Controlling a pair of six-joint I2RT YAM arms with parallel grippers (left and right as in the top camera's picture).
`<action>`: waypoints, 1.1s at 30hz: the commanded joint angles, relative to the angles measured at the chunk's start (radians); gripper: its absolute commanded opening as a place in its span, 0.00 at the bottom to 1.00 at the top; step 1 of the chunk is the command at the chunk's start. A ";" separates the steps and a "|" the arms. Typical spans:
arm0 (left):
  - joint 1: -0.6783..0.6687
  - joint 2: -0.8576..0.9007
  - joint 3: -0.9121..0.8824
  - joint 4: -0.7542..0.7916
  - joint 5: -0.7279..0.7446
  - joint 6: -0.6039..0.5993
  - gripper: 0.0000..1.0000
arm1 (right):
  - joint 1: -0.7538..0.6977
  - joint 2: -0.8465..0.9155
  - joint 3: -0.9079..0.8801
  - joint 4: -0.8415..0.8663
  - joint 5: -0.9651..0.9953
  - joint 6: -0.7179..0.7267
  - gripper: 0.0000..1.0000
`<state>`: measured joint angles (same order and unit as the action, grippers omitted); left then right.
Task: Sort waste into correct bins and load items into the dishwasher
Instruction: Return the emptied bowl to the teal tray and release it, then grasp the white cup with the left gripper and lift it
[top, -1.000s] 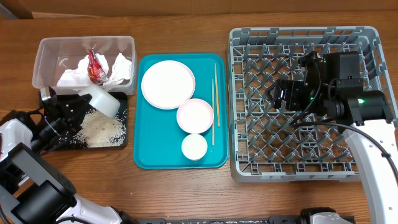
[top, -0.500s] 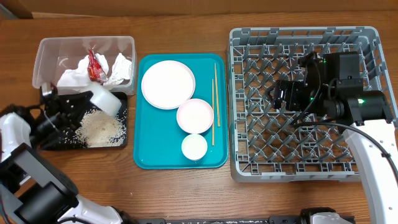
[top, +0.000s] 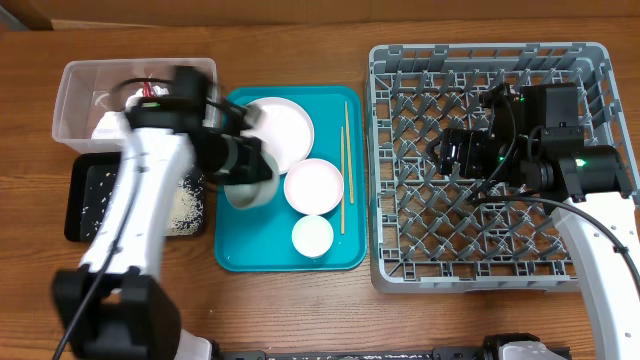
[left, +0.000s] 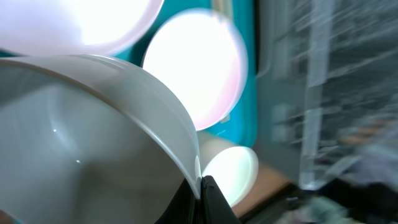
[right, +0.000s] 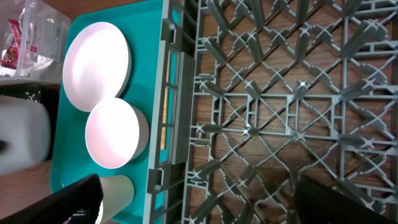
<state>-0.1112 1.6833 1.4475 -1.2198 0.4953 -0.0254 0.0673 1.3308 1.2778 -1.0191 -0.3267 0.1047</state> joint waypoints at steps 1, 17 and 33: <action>-0.138 0.066 -0.012 -0.013 -0.382 -0.171 0.04 | 0.005 0.000 0.018 0.002 -0.007 -0.001 1.00; -0.278 0.180 -0.012 -0.039 -0.487 -0.248 0.45 | 0.005 0.000 0.018 -0.001 -0.007 -0.001 1.00; -0.299 0.181 0.157 -0.143 -0.095 0.190 0.58 | 0.005 0.000 0.018 0.002 -0.007 -0.001 1.00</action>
<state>-0.3897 1.8553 1.6184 -1.3548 0.3222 0.0185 0.0673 1.3308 1.2778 -1.0199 -0.3264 0.1047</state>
